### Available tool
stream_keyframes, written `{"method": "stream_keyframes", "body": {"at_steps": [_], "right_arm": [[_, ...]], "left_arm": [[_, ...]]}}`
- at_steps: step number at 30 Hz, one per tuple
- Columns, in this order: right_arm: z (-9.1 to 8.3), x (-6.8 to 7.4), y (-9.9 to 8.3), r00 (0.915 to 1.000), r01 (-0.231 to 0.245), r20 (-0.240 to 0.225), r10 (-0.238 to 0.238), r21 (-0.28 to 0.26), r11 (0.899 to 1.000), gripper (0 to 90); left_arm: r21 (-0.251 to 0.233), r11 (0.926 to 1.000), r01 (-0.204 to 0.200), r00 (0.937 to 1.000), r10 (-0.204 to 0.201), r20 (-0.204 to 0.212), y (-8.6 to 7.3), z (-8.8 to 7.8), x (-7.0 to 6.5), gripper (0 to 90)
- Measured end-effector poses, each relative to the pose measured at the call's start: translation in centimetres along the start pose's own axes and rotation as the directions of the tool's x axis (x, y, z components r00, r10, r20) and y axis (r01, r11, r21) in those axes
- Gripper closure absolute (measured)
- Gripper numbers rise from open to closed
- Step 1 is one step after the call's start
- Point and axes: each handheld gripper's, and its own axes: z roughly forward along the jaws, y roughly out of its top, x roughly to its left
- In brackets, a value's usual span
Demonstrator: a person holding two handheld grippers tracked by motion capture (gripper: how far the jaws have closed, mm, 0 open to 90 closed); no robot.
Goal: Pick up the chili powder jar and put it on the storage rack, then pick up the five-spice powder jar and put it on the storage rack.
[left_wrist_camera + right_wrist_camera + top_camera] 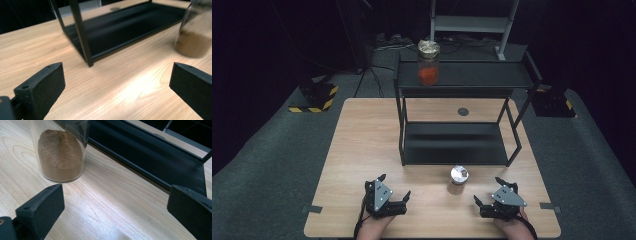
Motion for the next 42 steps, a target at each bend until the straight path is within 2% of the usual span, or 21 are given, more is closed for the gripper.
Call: {"method": "stream_keyframes", "body": {"at_steps": [4, 9, 12, 16, 21, 26, 29, 31, 37, 42], "right_arm": [[0.0, 0.2, 0.1, 1.0, 0.008, 0.004, -0.008, 0.006, 1.0, 0.2], [0.0, 0.3, 0.1, 0.9999, 0.008, 0.012, -0.008, 0.007, 1.0, 0.0], [0.1, 0.4, 0.2, 0.9998, 0.013, 0.013, -0.013, 0.009, 1.0, 0.0], [0.1, 0.5, 0.3, 0.9997, 0.024, 0.01, -0.024, 0.012, 1.0, 0.0], [0.0, 0.5, 0.1, 0.9999, 0.006, 0.015, -0.006, 0.001, 1.0, 0.0], [-0.1, 0.5, -0.1, 0.9998, 0.003, 0.02, -0.003, -0.008, 1.0, 0.0], [-0.1, 0.5, -0.1, 0.9999, 0.002, 0.012, -0.002, -0.01, 1.0, 0.0], [-0.3, 0.5, 0.0, 1.0, 0.003, 0.009, -0.003, -0.014, 1.0, 0.0], [-1.2, 0.7, 0.4, 0.9999, 0.01, 0.01, -0.01, -0.058, 0.998, 0.1], [-2.0, 1.1, 0.8, 0.9999, -0.014, 0.006, 0.015, -0.107, 0.994, 0.1]], "left_arm": [[0.047, 0.9987, -0.018, 0.9998, 0.018, 0.003, -0.2, 0.5, 0.1, 0.4], [0.081, 0.9961, -0.037, 0.9993, 0.036, 0.008, -0.1, 1.0, -0.1, 0.4], [0.083, 0.9943, -0.067, 0.9978, 0.066, 0.009, 0.0, 1.1, -0.3, 0.4], [0.094, 0.9918, -0.087, 0.9962, 0.087, 0.003, 0.2, 1.2, -0.6, 0.4], [0.102, 0.9924, -0.069, 0.9976, 0.069, 0.005, 0.3, 1.2, -0.4, 0.7], [0.101, 0.9914, -0.083, 0.9965, 0.083, 0.004, 0.3, 1.2, -0.6, 0.7], [0.113, 0.9882, -0.103, 0.9947, 0.102, 0.014, 0.5, 1.3, -0.6, 0.7], [0.111, 0.9886, -0.102, 0.9948, 0.102, 0.005, 0.4, 1.3, -0.8, 0.7], [0.111, 0.9859, -0.125, 0.9922, 0.124, 0.01, 0.4, 1.2, -1.0, 0.7], [0.109, 0.9883, -0.107, 0.9943, 0.106, 0.012, 0.4, 1.2, -0.7, 0.7]]}}
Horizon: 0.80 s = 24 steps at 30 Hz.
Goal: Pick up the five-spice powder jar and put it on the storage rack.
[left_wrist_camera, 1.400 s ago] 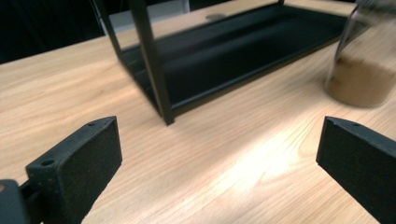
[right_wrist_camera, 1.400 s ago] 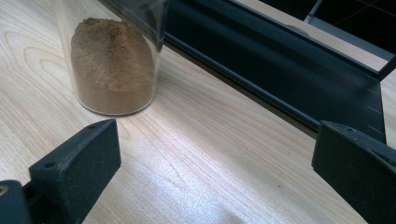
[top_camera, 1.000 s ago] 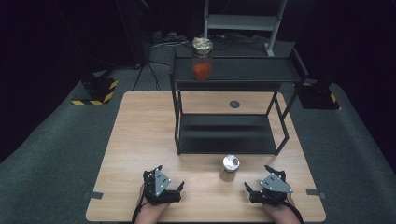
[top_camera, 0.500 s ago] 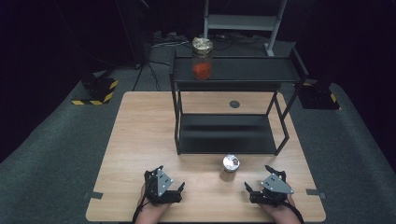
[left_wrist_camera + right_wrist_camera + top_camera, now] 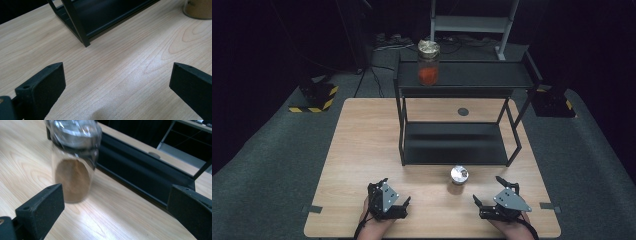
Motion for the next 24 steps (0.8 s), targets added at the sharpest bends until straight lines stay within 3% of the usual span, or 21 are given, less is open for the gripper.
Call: {"method": "stream_keyframes", "body": {"at_steps": [8, 16, 24], "right_arm": [[-0.2, 1.1, 1.2, 0.9995, -0.016, -0.027, 0.014, -0.046, 0.999, 0.0], [0.7, 1.9, 1.9, 0.9975, -0.028, -0.066, 0.025, -0.053, 0.998, 0.0], [1.6, 2.7, 2.4, 0.9972, -0.049, -0.06, 0.045, -0.057, 0.997, 0.0]], "left_arm": [[-0.003, 1.0, -0.005, 1.0, 0.005, 0.001, -0.1, 0.0, 0.0, 0.7], [-0.005, 0.9999, -0.013, 0.9999, 0.013, 0.002, -0.1, -0.1, -0.1, 0.7], [-0.011, 0.9998, -0.015, 0.9999, 0.015, 0.003, -0.2, -0.1, -0.1, 0.7]]}}
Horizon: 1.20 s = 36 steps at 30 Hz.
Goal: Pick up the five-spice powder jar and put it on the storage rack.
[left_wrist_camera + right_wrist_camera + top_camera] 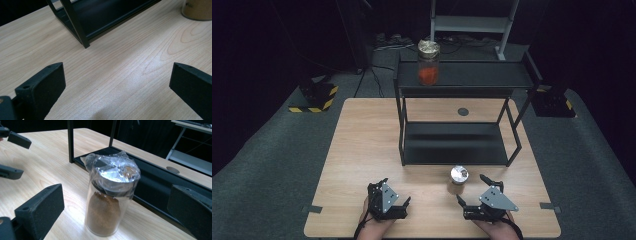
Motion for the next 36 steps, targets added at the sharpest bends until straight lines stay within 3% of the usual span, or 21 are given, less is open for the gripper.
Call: {"method": "stream_keyframes", "body": {"at_steps": [25, 36], "right_arm": [[4.5, 0.6, 0.2, 0.9973, -0.071, 0.017, 0.072, -0.018, 0.997, 0.0], [5.1, 0.1, -0.2, 0.9907, -0.135, 0.013, 0.135, -0.031, 0.99, 9.7]], "left_arm": [[-0.009, 0.9999, -0.004, 1.0, 0.004, 0.006, -0.2, -0.1, 0.1, 0.7], [-0.011, 0.9999, 0.0, 1.0, 0.0, 0.007, -0.2, -0.1, 0.1, 0.7]]}}
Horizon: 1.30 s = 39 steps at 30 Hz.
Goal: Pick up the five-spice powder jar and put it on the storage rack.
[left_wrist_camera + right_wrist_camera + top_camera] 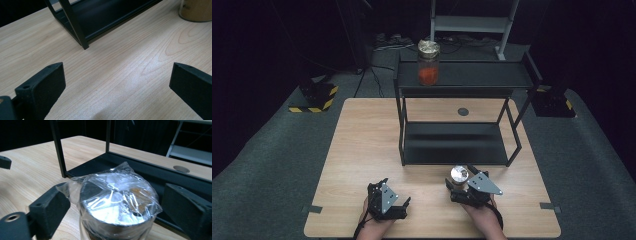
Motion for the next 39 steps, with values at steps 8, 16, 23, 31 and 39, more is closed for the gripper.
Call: {"method": "stream_keyframes", "body": {"at_steps": [8, 16, 23, 31, 39], "right_arm": [[-0.5, -0.8, -0.7, 0.9995, -0.023, -0.023, 0.023, -0.012, 1.0, 22.3], [-0.8, -1.6, -1.9, 0.9977, -0.019, -0.066, 0.016, -0.051, 0.999, 31.7], [-1.0, -1.9, -2.2, 0.9973, -0.017, -0.072, 0.012, -0.066, 0.998, 32.9], [-1.3, -2.0, -2.1, 0.998, -0.014, -0.062, 0.009, -0.07, 0.997, 33.7], [-2.1, -2.2, -1.8, 0.9991, -0.012, -0.041, 0.008, -0.087, 0.996, 33.8]], "left_arm": [[0.0, 1.0, -0.001, 1.0, 0.001, 0.0, 0.0, 0.0, 0.0, 0.7], [-0.004, 1.0, 0.006, 1.0, -0.006, 0.001, -0.1, 0.0, 0.0, 0.7], [-0.003, 1.0, 0.001, 1.0, -0.001, 0.002, -0.1, 0.0, 0.0, 0.7], [-0.004, 1.0, -0.003, 1.0, 0.003, 0.003, -0.1, 0.0, 0.0, 0.7], [-0.004, 1.0, -0.003, 1.0, 0.003, 0.006, -0.1, 0.0, 0.0, 0.7]]}}
